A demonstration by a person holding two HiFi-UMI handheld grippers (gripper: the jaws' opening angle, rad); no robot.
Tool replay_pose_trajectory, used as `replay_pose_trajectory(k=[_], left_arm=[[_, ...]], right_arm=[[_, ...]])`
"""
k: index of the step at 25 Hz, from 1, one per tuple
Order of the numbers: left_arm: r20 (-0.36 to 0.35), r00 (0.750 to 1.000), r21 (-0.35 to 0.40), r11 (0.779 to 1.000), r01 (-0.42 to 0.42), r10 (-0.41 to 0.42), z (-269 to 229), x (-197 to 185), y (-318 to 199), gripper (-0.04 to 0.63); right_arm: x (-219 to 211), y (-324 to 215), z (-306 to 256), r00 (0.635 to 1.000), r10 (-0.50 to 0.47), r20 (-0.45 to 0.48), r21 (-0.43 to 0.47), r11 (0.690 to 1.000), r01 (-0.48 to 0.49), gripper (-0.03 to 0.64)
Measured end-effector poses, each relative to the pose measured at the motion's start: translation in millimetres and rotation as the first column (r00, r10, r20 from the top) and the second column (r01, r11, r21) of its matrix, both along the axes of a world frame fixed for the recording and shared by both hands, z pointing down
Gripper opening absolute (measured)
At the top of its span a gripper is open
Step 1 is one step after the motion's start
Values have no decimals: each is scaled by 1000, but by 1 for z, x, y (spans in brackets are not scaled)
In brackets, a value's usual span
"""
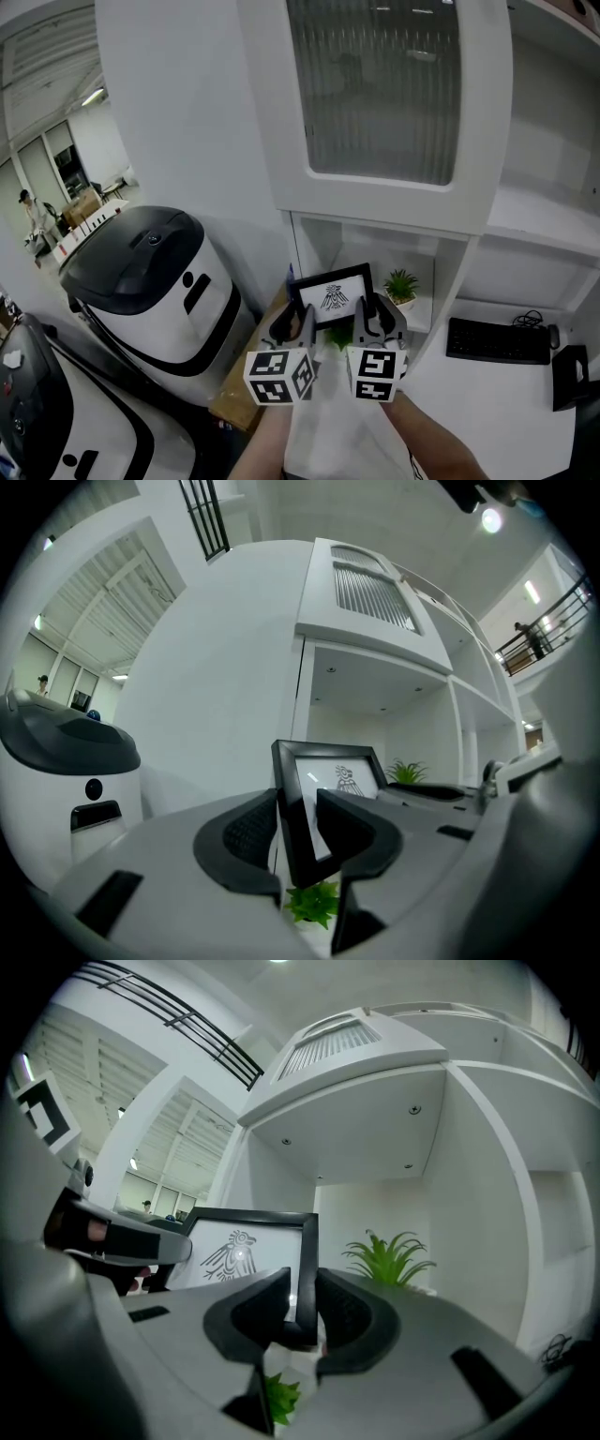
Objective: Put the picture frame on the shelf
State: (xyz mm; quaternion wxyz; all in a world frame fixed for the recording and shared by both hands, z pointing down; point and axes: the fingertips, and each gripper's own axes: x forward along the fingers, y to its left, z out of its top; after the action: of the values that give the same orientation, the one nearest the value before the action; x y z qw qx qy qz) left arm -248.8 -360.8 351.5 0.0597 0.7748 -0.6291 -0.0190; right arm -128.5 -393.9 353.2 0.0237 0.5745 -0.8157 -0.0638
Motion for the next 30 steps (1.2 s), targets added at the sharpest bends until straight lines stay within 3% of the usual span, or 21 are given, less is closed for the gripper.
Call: replay_pose_trajectory(k=[5,15,23,30], left_arm=[[-15,1000,-16,1000,-18,18,2,-2,-2,132],[-85,980,-61,981,-185,180,7,9,-7,138],[-82,978,-46,979,-197,193,5,5,-1,137],[-112,972,-1,978,-207,205,-2,6,14,91]], right_arm=[[1,1,-1,1000,13,13,8,1000,-13,77],[2,0,-1,1000,13,23,5,1000,-13,77],[0,1,0,1000,5,16,8,1000,-5,77],[-1,3,-2,999,-26,27,3,1000,26,84]])
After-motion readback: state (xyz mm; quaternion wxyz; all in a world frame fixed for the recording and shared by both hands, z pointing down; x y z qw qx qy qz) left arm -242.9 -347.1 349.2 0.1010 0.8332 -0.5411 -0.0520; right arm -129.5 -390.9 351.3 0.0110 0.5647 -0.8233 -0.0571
